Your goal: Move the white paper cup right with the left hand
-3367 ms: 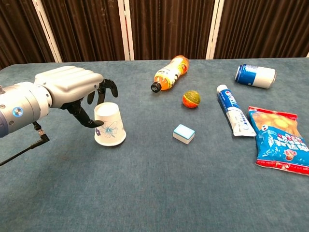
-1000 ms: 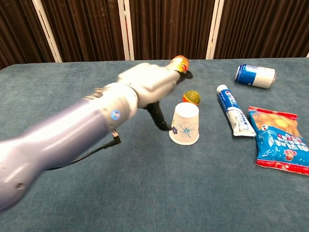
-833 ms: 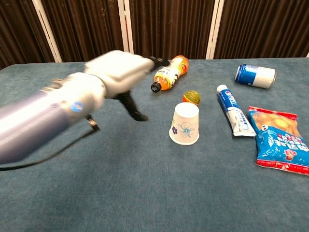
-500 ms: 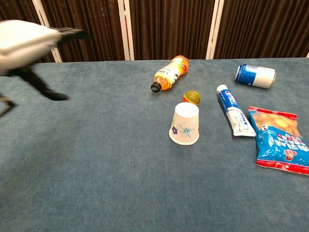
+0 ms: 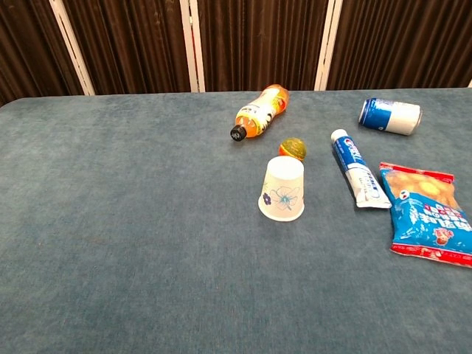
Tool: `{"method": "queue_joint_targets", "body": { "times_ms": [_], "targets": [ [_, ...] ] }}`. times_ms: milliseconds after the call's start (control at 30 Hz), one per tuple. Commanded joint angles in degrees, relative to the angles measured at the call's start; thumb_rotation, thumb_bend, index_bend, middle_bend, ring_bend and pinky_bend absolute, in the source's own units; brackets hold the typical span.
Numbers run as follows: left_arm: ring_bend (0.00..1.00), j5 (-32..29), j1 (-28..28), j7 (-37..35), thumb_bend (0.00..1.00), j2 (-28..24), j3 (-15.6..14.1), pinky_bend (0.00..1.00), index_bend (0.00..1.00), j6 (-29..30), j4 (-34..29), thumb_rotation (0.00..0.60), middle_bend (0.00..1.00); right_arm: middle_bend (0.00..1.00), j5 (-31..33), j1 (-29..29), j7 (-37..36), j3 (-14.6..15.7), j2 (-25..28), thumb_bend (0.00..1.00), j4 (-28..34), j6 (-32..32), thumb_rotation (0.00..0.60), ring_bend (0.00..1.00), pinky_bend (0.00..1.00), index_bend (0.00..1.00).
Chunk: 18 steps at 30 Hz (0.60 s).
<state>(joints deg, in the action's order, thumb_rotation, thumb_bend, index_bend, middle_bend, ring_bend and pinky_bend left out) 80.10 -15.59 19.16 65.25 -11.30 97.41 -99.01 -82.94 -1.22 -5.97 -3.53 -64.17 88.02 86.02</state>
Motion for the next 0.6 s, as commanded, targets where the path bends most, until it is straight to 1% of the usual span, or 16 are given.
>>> {"method": "queue_joint_targets", "body": {
  "times_ms": [33, 133, 333, 400, 600],
  "targets": [
    [0.0, 1.5, 2.8, -3.7, 0.07, 0.2, -0.1, 0.0, 0.0, 1.7, 3.5, 0.6, 0.0, 0.0, 0.0, 0.0, 0.0, 0.0, 0.0, 0.31, -0.1, 0.0, 0.6, 0.0, 0.04, 0.0],
    [0.0, 0.8, 4.5, -5.6, 0.06, 1.4, 0.5, 0.0, 0.0, 0.9, 6.8, 0.6, 0.0, 0.0, -0.3, 0.0, -0.1, 0.0, 0.0, 0.31, -0.3, 0.1, 0.6, 0.0, 0.04, 0.0],
    [0.0, -2.2, 5.5, -8.7, 0.05, 1.4, 3.1, 0.0, 0.0, -2.1, 6.9, 0.6, 0.0, 0.0, -1.4, -0.1, -0.1, 0.3, 0.0, 0.31, -0.5, 0.8, 0.6, 0.0, 0.04, 0.0],
    [0.0, -2.4, 5.6, -8.6, 0.05, 1.5, 3.9, 0.0, 0.0, -2.9, 7.1, 0.6, 0.0, 0.0, -1.5, -0.1, 0.0, 0.3, -0.1, 0.3, -0.6, 1.0, 0.6, 0.0, 0.03, 0.0],
    [0.0, -1.5, 5.9, -7.0, 0.05, 2.2, 4.9, 0.0, 0.0, -4.5, 7.5, 0.6, 0.0, 0.0, -1.2, 0.0, -0.1, 0.2, -0.2, 0.31, -0.9, 0.8, 0.6, 0.0, 0.04, 0.0]
  ]
}}
